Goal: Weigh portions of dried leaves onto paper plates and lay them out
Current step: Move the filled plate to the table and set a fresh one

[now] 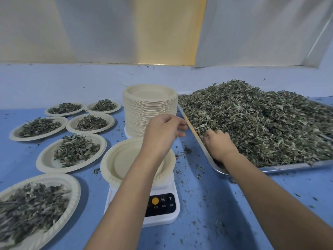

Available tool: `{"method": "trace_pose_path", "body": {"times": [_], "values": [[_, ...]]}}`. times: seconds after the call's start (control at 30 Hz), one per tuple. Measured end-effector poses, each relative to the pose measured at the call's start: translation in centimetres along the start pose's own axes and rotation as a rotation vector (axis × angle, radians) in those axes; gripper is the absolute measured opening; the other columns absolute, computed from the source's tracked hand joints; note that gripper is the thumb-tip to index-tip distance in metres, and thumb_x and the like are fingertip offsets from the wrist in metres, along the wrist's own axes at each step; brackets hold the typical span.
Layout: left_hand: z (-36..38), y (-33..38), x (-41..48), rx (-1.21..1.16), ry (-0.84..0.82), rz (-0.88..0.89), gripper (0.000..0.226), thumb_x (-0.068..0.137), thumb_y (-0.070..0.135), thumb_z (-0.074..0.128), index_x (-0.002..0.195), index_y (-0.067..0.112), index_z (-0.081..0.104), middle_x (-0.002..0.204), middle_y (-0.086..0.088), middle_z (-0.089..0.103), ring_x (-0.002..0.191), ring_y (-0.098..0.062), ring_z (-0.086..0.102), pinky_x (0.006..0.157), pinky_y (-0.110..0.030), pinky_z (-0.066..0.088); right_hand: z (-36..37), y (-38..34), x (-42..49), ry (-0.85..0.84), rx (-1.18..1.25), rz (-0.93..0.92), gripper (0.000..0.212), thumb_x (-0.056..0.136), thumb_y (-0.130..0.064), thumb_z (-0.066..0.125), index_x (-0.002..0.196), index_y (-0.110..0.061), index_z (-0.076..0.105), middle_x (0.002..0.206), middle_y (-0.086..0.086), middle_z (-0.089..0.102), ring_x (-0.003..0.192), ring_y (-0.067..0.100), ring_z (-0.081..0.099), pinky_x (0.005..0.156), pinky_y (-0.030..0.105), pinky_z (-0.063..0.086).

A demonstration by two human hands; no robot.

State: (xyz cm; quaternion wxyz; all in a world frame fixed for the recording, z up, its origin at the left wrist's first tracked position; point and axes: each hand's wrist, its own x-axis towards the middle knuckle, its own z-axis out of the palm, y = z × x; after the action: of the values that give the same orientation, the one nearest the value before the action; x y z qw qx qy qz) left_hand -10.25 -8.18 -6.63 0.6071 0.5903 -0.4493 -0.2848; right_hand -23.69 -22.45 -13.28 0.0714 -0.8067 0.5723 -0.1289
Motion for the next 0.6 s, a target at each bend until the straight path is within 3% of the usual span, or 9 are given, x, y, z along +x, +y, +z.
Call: {"method": "trace_pose_path", "body": {"times": [0.07, 0.13, 0.23, 0.27, 0.33, 0.4, 0.43, 0.5, 0.6], "values": [[0.2, -0.1, -0.1, 0.002, -0.012, -0.014, 0.029, 0.093, 0.017, 0.048, 0.073, 0.021, 0.069, 0.075, 0.006, 0.072, 0.063, -0.007, 0.067, 0.063, -0.021, 0.048, -0.1, 0.4, 0.1, 0.070, 0.169, 0.031, 0.030, 0.103, -0.024, 0.031, 0.123, -0.012, 0.049, 0.120, 0.018, 0.051, 0.111, 0.036, 0.045, 0.089, 0.040, 0.040], [0.5, -0.3, -0.1, 0.011, -0.023, -0.033, 0.028, 0.093, 0.016, 0.048, 0.074, 0.020, 0.069, 0.077, 0.005, 0.072, 0.064, -0.008, 0.067, 0.063, -0.020, 0.046, -0.4, 0.7, 0.2, 0.131, 0.335, 0.052, 0.030, 0.103, -0.025, 0.034, 0.121, -0.009, 0.051, 0.109, 0.016, 0.058, 0.095, 0.030, 0.054, 0.074, 0.034, 0.041], [0.7, -0.5, -0.2, 0.015, -0.027, -0.067, 0.027, 0.092, 0.016, 0.049, 0.075, 0.019, 0.069, 0.078, 0.004, 0.072, 0.065, -0.008, 0.067, 0.063, -0.021, 0.046, -1.2, 0.8, 0.0, 0.206, 0.611, 0.106, 0.032, 0.103, -0.027, 0.035, 0.124, -0.010, 0.051, 0.086, 0.003, 0.056, 0.067, 0.012, 0.049, 0.055, 0.028, 0.033], [0.9, -0.6, -0.1, 0.012, -0.028, -0.077, 0.027, 0.092, 0.016, 0.049, 0.075, 0.019, 0.069, 0.078, 0.004, 0.072, 0.065, -0.009, 0.066, 0.062, -0.021, 0.046, -1.5, 0.8, -0.1, 0.220, 0.735, 0.137, 0.032, 0.103, -0.027, 0.035, 0.126, -0.011, 0.051, 0.084, 0.003, 0.056, 0.067, 0.013, 0.051, 0.057, 0.028, 0.037], [1.1, -0.6, -0.2, 0.004, -0.031, -0.092, 0.026, 0.092, 0.015, 0.049, 0.076, 0.018, 0.069, 0.080, 0.003, 0.072, 0.066, -0.009, 0.066, 0.062, -0.021, 0.045, -2.0, 0.7, -0.3, 0.233, 0.993, 0.233, 0.033, 0.103, -0.027, 0.033, 0.129, -0.014, 0.049, 0.102, 0.007, 0.060, 0.088, 0.021, 0.057, 0.081, 0.037, 0.047], [1.3, -0.6, -0.2, 0.002, -0.036, -0.106, 0.026, 0.092, 0.015, 0.049, 0.076, 0.018, 0.069, 0.081, 0.002, 0.072, 0.067, -0.010, 0.066, 0.065, -0.022, 0.047, -2.7, 0.7, -0.3, 0.205, 1.236, 0.378, 0.035, 0.103, -0.027, 0.030, 0.130, -0.020, 0.050, 0.127, 0.007, 0.055, 0.114, 0.026, 0.052, 0.102, 0.045, 0.039], [1.3, -0.6, -0.2, -0.008, -0.036, -0.117, 0.025, 0.092, 0.015, 0.050, 0.076, 0.018, 0.069, 0.082, 0.002, 0.072, 0.067, -0.011, 0.066, 0.068, -0.023, 0.049, -3.0, 0.6, -0.3, 0.179, 1.338, 0.444, 0.037, 0.102, -0.028, 0.030, 0.130, -0.022, 0.052, 0.132, 0.005, 0.054, 0.119, 0.028, 0.051, 0.104, 0.049, 0.038], [1.2, -0.6, -0.2, -0.065, -0.021, -0.159, 0.023, 0.092, 0.014, 0.050, 0.077, 0.016, 0.069, 0.086, 0.000, 0.072, 0.070, -0.012, 0.066, 0.074, -0.027, 0.050, -3.6, 0.6, -0.6, 0.141, 1.506, 0.531, 0.034, 0.100, -0.029, 0.034, 0.123, -0.021, 0.058, 0.118, 0.007, 0.064, 0.106, 0.028, 0.061, 0.093, 0.048, 0.050], [0.6, -0.4, 0.2, -0.250, 0.042, -0.281, 0.018, 0.092, 0.014, 0.051, 0.089, 0.009, 0.068, 0.096, -0.006, 0.070, 0.078, -0.014, 0.065, 0.078, -0.028, 0.053, -4.9, -0.6, -1.4, 0.111, 1.723, 0.481, 0.020, 0.097, -0.024, 0.048, 0.099, -0.013, 0.064, 0.086, 0.007, 0.073, 0.075, 0.024, 0.070, 0.056, 0.034, 0.058]]}}
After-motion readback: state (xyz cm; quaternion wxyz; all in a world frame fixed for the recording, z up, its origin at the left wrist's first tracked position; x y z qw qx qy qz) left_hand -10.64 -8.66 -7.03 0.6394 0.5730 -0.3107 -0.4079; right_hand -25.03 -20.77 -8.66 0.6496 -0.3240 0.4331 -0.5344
